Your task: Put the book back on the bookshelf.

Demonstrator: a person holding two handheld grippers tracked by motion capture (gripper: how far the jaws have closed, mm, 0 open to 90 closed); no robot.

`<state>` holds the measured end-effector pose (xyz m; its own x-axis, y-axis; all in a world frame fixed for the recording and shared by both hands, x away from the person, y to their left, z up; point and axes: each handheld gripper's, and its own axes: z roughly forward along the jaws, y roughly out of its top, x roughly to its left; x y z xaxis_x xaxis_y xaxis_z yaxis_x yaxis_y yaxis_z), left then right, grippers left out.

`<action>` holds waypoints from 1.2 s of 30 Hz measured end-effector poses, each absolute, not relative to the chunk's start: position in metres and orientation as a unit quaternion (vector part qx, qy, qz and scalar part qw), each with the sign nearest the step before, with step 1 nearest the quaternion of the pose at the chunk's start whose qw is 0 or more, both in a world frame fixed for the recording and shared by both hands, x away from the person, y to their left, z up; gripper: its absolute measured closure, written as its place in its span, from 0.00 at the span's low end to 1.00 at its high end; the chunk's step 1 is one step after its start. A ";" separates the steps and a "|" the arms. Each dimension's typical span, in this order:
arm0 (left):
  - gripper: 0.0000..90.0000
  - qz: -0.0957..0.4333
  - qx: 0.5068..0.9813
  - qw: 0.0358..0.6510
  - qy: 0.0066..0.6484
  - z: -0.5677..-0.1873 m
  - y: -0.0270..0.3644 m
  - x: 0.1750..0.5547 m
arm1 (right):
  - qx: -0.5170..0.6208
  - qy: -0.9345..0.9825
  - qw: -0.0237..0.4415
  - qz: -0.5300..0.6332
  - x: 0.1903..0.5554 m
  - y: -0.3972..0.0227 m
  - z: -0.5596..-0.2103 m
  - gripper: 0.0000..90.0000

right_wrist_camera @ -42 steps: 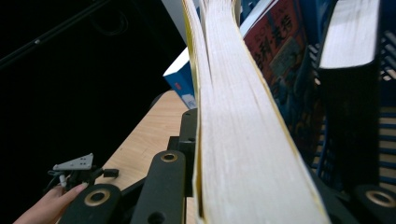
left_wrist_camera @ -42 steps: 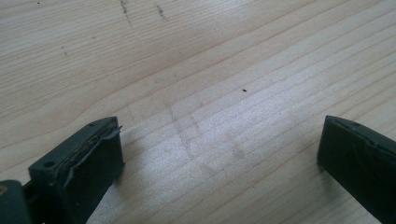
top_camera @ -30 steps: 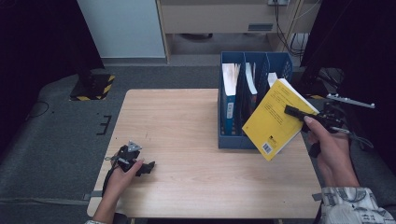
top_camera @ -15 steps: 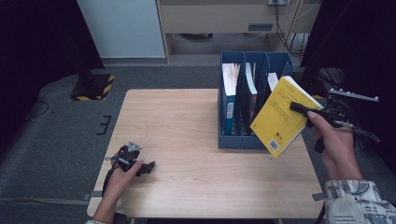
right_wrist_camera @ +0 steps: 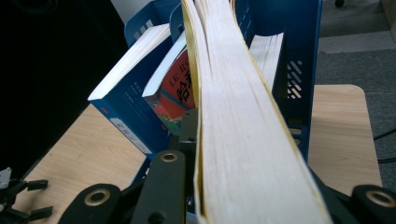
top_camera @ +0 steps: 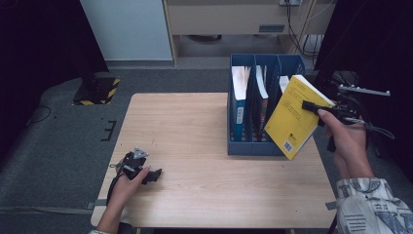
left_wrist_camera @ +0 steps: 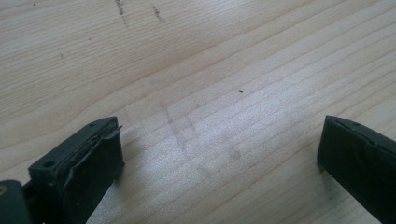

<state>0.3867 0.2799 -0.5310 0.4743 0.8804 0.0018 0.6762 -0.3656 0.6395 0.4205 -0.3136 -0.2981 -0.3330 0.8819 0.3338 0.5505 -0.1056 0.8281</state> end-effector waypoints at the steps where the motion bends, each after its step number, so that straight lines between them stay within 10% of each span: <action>1: 0.00 0.175 0.808 0.292 0.482 -0.531 0.280 0.387 | 0.553 0.648 0.169 0.495 0.422 -0.313 -0.298 0.84; 36: 0.00 0.174 0.807 0.295 0.481 -0.531 0.278 0.387 | 0.563 0.649 0.204 0.469 0.465 -0.277 -0.290 0.83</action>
<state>0.3868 0.2775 -0.5313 0.4773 0.8787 -0.0018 0.6731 -0.3643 0.6436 0.4646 -0.2770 -0.2896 -0.2821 0.9225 0.2636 0.5394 -0.0747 0.8387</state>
